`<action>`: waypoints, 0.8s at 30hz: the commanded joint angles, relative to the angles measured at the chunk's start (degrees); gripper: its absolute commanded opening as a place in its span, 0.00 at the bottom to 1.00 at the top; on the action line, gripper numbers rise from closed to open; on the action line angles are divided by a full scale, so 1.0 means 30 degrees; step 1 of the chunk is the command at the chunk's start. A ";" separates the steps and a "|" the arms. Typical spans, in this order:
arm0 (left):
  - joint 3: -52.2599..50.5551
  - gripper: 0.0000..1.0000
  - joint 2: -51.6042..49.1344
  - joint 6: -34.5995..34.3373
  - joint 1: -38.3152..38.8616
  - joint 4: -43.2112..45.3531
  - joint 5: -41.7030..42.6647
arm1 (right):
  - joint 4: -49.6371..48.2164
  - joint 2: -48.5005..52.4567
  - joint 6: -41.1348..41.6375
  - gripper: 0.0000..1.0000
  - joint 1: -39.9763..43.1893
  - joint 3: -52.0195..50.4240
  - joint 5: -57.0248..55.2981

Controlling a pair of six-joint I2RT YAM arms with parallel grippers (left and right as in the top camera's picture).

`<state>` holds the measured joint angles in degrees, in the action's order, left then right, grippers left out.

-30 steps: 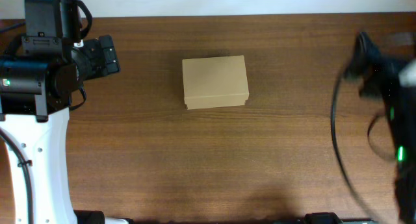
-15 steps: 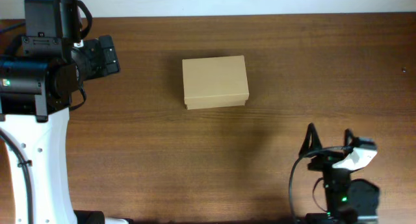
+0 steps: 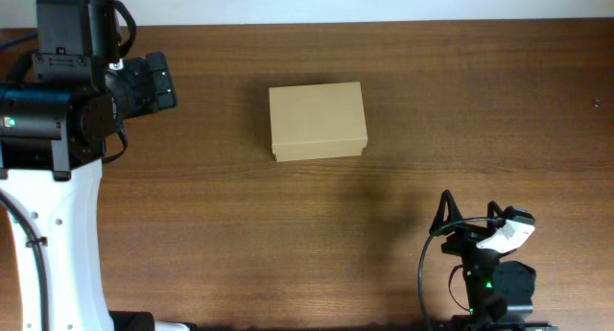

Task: Pack container

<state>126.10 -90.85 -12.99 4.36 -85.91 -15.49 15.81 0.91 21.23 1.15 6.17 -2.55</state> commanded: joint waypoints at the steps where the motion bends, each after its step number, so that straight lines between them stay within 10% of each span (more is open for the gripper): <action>1: -0.0044 1.00 0.0189 0.0087 -0.0044 -0.0007 -0.0131 | -0.0138 -0.0255 0.0226 0.99 0.0146 -0.0495 0.0109; 24: -0.0080 1.00 0.0452 0.0080 -0.0007 -0.0007 -0.0131 | -0.0138 -0.0240 0.0233 0.99 0.0124 -0.0495 0.0204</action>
<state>126.10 -90.85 -12.99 4.36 -85.93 -15.46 15.62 0.84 21.23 1.15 5.23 -2.44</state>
